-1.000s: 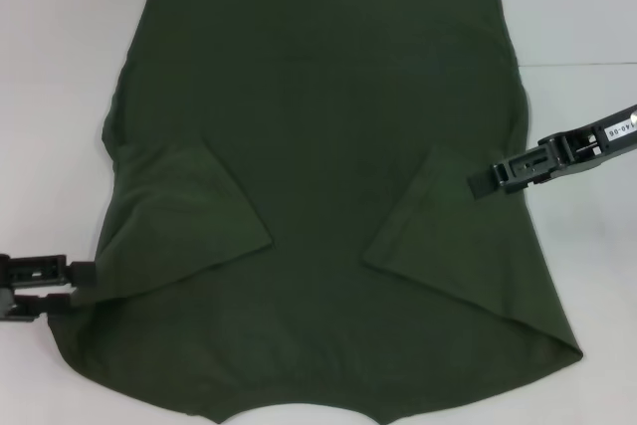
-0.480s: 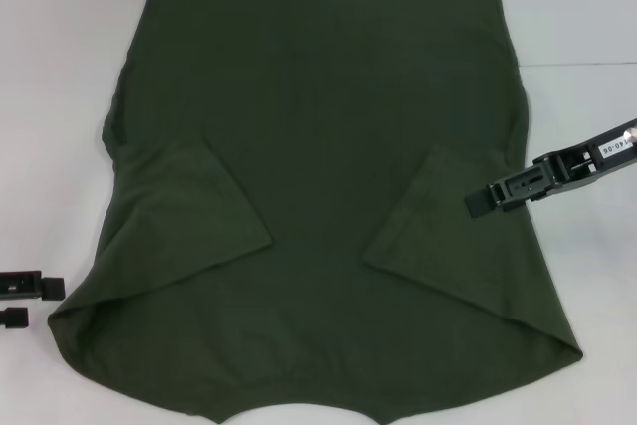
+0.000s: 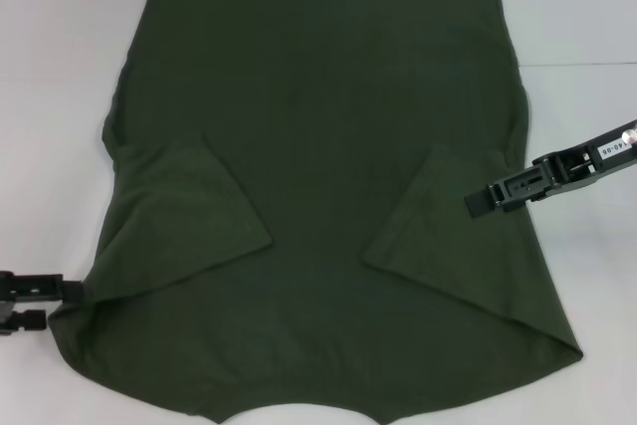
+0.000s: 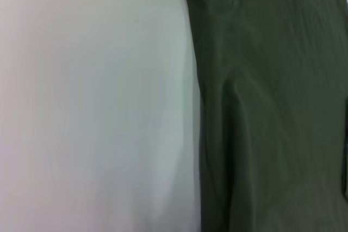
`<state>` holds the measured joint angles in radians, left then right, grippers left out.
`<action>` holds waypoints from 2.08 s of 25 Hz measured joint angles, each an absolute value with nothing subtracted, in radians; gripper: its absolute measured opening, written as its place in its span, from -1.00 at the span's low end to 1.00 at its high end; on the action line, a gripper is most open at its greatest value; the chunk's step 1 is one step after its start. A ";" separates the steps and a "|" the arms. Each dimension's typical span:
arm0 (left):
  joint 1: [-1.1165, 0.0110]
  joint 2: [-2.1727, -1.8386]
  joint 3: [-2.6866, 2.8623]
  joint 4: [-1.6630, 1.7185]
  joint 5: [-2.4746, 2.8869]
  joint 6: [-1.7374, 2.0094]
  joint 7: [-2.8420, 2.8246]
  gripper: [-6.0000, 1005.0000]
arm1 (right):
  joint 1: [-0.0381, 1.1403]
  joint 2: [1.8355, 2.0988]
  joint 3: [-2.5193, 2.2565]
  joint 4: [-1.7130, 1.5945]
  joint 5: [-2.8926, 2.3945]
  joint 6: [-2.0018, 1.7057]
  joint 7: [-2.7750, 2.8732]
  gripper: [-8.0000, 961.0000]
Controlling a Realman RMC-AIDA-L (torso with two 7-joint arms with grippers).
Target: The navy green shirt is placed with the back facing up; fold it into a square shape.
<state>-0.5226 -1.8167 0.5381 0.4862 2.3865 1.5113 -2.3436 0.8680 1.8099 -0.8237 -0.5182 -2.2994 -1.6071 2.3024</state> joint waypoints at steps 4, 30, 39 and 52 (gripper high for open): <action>-0.537 -1.825 0.573 0.475 2.387 1.488 -2.348 0.64 | 0.870 1.810 -0.824 -0.518 -2.299 -1.606 2.300 0.92; -0.560 -1.833 0.576 0.459 2.408 1.457 -2.377 0.25 | 0.868 1.821 -0.825 -0.517 -2.299 -1.581 2.298 0.92; -0.559 -1.834 0.571 0.459 2.408 1.450 -2.379 0.02 | 0.870 1.824 -0.825 -0.517 -2.299 -1.581 2.295 0.92; -0.557 -1.836 0.577 0.448 2.411 1.424 -2.406 -0.44 | 0.868 1.825 -0.825 -0.517 -2.299 -1.580 2.294 0.92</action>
